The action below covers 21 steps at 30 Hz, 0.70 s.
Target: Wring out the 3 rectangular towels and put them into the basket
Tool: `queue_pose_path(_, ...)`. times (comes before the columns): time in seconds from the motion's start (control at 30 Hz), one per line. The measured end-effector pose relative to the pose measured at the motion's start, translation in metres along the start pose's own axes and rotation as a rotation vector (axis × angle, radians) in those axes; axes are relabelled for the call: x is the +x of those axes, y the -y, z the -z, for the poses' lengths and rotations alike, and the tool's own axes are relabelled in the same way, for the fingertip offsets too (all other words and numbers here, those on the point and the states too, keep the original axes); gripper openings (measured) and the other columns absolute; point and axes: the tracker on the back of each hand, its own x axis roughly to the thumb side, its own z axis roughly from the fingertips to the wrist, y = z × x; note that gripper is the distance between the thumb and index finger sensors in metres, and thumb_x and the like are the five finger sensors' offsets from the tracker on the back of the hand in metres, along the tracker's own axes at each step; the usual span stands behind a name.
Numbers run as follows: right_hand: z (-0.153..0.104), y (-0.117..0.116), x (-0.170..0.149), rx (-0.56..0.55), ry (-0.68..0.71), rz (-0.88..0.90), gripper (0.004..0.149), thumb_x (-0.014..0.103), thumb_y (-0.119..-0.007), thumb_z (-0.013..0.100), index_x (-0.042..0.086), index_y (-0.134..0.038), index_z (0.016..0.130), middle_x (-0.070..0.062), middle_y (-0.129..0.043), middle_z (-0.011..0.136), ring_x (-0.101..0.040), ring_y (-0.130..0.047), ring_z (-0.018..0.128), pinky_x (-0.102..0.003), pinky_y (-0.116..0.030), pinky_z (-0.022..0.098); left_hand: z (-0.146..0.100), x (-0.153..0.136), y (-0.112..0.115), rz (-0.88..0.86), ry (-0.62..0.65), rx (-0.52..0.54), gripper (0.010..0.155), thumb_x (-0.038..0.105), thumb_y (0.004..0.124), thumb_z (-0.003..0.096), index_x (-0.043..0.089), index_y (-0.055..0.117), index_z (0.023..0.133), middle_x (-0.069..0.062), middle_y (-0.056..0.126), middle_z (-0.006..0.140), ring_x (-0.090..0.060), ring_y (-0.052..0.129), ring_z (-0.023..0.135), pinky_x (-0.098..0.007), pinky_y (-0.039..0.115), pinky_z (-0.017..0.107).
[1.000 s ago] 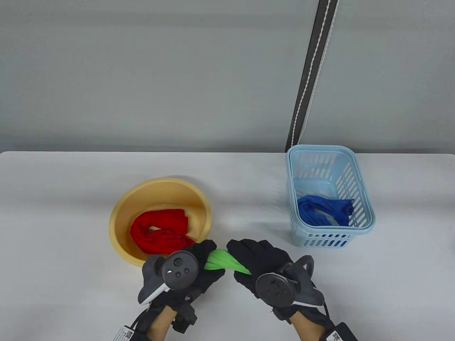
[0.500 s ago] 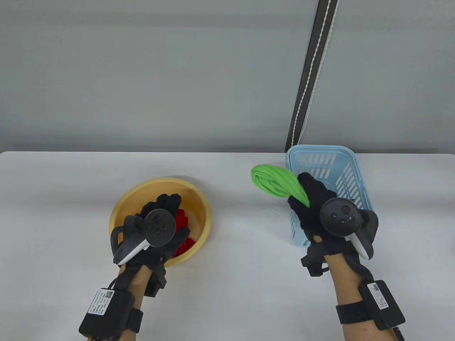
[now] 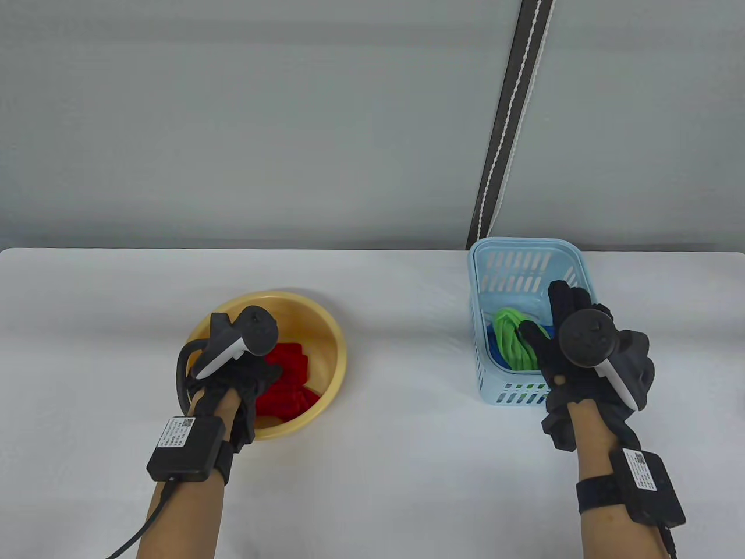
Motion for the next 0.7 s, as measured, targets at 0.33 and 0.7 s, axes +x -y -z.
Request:
queue_pose_path(0.33,-0.051,-0.003,0.049,-0.023,0.237,-0.054,0.096,0.062,-0.073,0.056,0.025,-0.008,0.117,-0.023,-0.017,0.125,-0.058,-0.015,0.111,-0.079,-0.026,0.071,0.052,0.009,0.027,0.09,-0.111,-0.239,0.088,0.051,0.083,0.0518,0.023,0.03,0.117,-0.012,0.036,0.126,-0.048,0.046,0.112,-0.071,0.049,0.076)
queue_pose_path(0.7,-0.101,-0.06,0.115,-0.051,0.508,-0.044,0.096,0.061,-0.073,0.056,0.026,-0.007,0.116,-0.023,-0.017,0.125,-0.057,-0.015,0.111,-0.079,-0.026,0.071,0.075,0.015,0.044,0.129,-0.215,-0.306,0.091,0.055,0.082,0.0521,0.015,0.033,0.118,-0.019,0.051,0.122,-0.049,0.059,0.107,-0.071,0.054,0.073)
